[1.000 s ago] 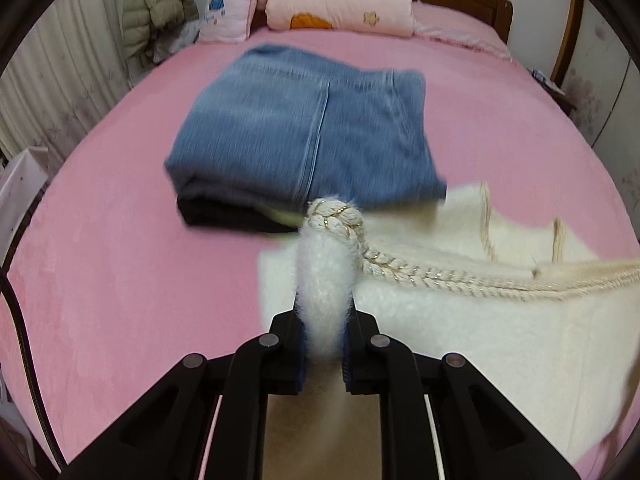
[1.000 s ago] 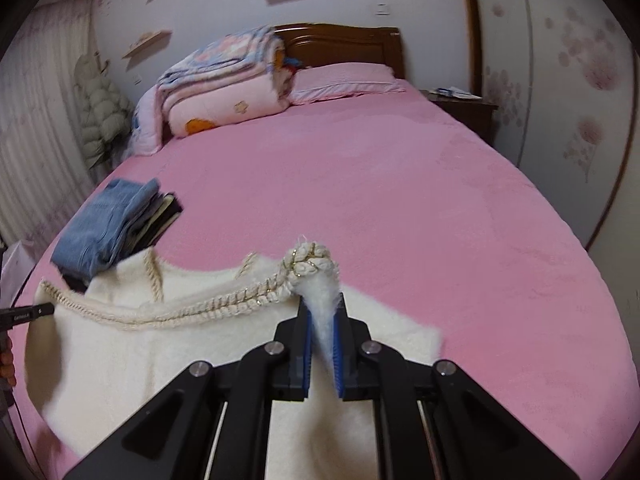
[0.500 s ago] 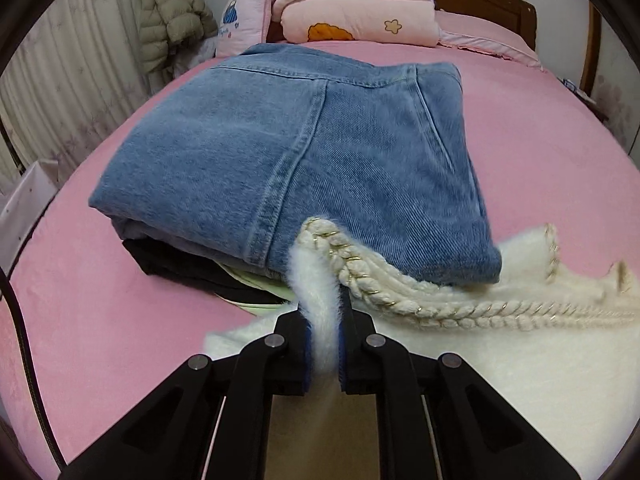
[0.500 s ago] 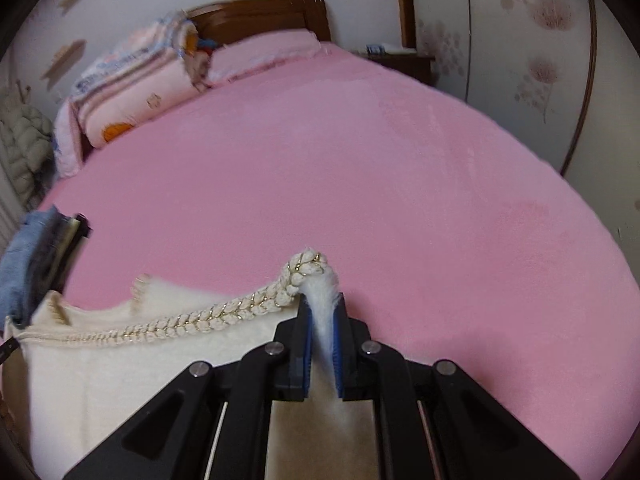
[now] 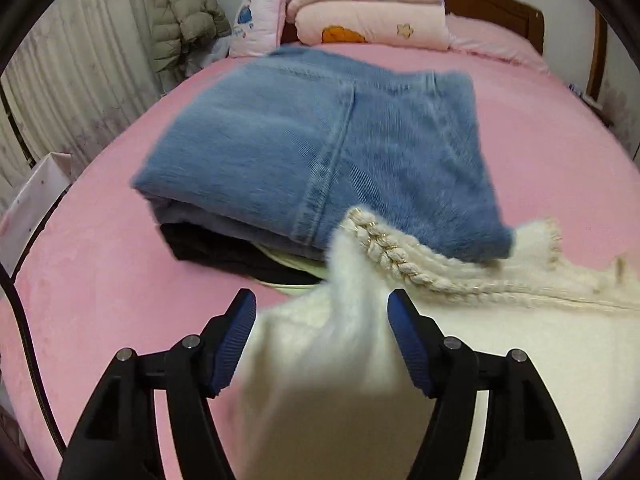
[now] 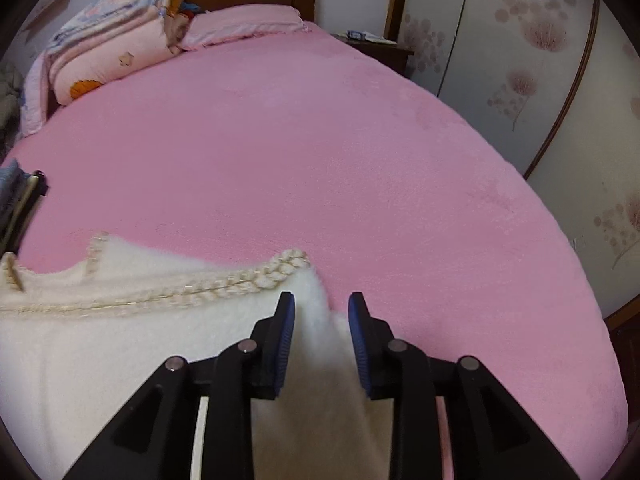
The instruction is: Fold large clothes
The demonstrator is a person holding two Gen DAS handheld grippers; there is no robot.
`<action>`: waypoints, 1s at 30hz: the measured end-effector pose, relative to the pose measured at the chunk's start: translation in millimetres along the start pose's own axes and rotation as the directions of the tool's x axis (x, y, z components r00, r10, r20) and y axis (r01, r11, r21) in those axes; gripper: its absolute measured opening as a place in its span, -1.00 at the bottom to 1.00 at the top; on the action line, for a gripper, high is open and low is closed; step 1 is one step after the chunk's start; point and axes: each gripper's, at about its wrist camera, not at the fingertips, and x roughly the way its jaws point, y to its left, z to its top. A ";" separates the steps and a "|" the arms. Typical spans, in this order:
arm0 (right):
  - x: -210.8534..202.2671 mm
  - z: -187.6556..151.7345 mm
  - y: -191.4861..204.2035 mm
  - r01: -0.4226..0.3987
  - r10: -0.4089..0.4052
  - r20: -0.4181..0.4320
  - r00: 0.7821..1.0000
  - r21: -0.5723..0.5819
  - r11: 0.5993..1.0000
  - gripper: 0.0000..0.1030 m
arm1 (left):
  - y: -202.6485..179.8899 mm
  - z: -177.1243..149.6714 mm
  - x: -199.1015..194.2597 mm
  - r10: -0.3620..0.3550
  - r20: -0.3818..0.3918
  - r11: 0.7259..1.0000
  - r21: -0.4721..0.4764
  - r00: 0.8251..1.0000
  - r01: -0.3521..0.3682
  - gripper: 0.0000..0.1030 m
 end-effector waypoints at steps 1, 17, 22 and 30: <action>-13.8 -0.1 3.6 -0.017 0.018 0.020 1.000 -0.013 1.000 -0.47 | 0.6 -1.3 -13.7 -0.011 0.019 1.000 0.012 1.000 0.011 0.30; -126.4 -119.3 135.9 -0.378 0.382 -0.021 0.924 -0.199 0.904 -0.46 | -76.2 -111.6 -112.1 -0.196 -0.022 0.981 -0.003 0.980 0.196 0.56; -89.4 -138.6 119.2 -0.329 0.319 -0.094 0.943 -0.112 0.938 -0.46 | -75.1 -138.8 -85.0 -0.143 -0.073 0.990 0.001 0.987 0.143 0.58; -68.9 -140.4 39.4 -0.087 0.083 -0.046 0.995 -0.082 0.993 -0.51 | -33.3 -137.3 -73.3 -0.103 -0.053 0.994 0.037 0.993 0.105 0.70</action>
